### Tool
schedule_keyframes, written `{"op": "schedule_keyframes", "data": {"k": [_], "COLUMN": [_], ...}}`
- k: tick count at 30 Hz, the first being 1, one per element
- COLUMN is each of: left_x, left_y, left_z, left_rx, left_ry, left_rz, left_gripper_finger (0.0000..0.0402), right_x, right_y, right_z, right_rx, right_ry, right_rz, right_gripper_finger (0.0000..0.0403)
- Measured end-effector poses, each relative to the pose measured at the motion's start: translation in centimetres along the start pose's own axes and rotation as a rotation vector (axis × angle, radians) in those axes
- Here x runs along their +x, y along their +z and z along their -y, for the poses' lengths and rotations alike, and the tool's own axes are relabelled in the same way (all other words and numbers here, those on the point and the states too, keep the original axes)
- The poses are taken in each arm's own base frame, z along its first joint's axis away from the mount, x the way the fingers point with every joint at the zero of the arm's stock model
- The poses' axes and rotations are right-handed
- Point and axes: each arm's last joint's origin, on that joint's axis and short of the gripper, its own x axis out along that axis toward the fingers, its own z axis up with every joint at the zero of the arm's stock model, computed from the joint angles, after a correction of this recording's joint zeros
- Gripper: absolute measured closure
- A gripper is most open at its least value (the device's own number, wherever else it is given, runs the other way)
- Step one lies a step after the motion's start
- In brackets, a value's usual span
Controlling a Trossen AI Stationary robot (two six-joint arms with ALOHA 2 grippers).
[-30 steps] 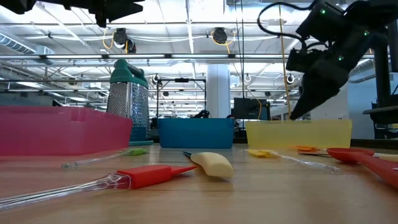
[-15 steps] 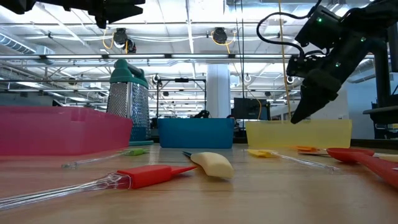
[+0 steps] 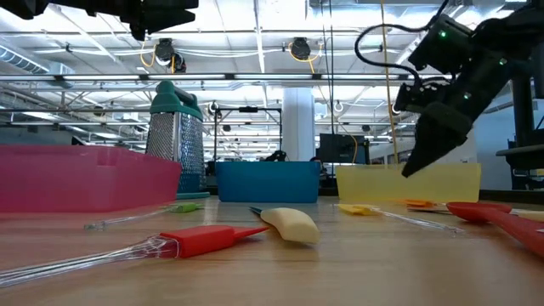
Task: Pick & Place Kitchen Items
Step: Put the orange spatula into the yellow bin
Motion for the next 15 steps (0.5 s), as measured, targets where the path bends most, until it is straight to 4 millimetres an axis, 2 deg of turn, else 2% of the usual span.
{"op": "schedule_keyframes", "data": {"k": [6, 15], "left_x": [0.0, 0.0], "left_y": [0.0, 0.0], "left_z": [0.0, 0.0], "left_rx": [0.003, 0.003], "left_ry": [0.0, 0.0], "left_rz": [0.0, 0.001], "left_gripper_finger": [0.0195, 0.0195], "right_x": [0.2, 0.6], "right_y": [-0.9, -1.2], "right_z": [0.0, -1.5], "right_rx": [0.064, 0.16], "right_ry": [0.002, 0.045], "right_rz": [-0.026, -0.037], "right_gripper_finger": [0.0194, 0.0198]}}
